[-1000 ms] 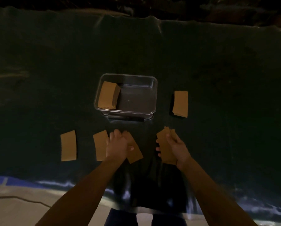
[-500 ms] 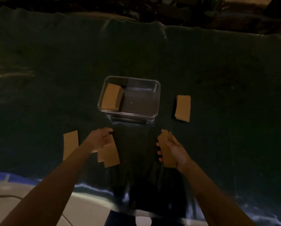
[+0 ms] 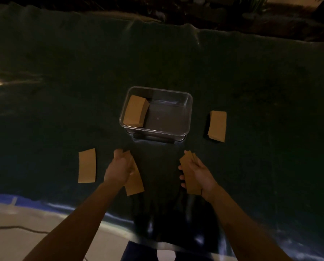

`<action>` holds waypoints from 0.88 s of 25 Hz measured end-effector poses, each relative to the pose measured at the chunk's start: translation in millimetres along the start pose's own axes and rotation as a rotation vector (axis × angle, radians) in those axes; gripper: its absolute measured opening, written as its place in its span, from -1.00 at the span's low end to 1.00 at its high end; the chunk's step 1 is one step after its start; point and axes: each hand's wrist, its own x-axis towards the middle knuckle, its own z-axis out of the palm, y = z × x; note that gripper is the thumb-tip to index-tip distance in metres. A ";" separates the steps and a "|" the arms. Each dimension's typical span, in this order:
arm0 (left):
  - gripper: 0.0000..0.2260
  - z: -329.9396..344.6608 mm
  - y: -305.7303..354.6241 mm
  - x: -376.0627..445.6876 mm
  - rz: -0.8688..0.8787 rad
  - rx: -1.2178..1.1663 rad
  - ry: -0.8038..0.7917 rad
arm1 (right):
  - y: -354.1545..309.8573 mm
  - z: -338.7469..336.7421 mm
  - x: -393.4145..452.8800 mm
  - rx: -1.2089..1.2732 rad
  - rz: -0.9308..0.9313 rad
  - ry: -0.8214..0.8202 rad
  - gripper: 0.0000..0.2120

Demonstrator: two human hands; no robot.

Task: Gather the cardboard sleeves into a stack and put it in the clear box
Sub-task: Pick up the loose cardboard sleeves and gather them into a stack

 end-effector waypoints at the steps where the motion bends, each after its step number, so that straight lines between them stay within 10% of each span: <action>1: -0.68 -1.3 -1.6 -0.3 -0.007 -0.002 -0.005 | 1.0 1.9 0.2 0.002 -0.002 0.001 -0.69; 7: -0.67 -23.8 -6.9 4.7 0.049 0.144 0.022 | 2.4 9.5 -5.2 0.021 -0.006 -0.027 -0.69; 22: -0.82 -100.2 33.6 -12.1 0.291 -1.004 -0.476 | -35.7 83.5 -43.1 -0.088 0.043 -0.324 -0.80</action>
